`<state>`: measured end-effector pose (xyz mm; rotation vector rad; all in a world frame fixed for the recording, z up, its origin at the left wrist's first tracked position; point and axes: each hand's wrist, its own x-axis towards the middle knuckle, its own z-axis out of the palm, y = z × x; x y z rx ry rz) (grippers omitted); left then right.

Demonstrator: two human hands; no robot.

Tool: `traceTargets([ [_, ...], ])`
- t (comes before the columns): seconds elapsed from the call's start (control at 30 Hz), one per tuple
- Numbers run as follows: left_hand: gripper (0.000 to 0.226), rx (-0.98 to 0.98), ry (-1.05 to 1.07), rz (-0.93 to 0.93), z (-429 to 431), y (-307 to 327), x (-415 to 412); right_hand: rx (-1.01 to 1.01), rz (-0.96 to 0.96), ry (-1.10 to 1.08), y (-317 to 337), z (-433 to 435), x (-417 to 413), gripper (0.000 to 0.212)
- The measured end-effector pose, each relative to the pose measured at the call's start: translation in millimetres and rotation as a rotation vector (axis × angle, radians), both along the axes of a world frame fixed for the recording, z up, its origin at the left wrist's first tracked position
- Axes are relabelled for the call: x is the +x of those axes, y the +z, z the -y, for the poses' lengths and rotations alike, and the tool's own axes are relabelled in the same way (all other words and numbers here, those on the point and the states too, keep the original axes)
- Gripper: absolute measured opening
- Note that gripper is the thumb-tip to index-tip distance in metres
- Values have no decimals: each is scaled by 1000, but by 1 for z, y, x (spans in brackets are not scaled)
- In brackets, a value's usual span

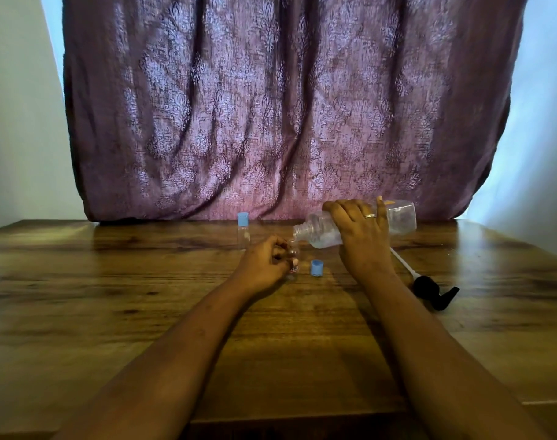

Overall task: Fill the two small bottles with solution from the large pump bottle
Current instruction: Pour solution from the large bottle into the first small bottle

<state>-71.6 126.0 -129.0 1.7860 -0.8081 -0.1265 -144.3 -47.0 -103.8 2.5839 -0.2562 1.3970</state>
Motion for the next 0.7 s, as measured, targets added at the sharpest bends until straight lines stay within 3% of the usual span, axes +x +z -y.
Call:
traceTargets([
  [0.7,28,65,35,85,-2,2,-2,-9,13,11,1,-1,-1,61],
])
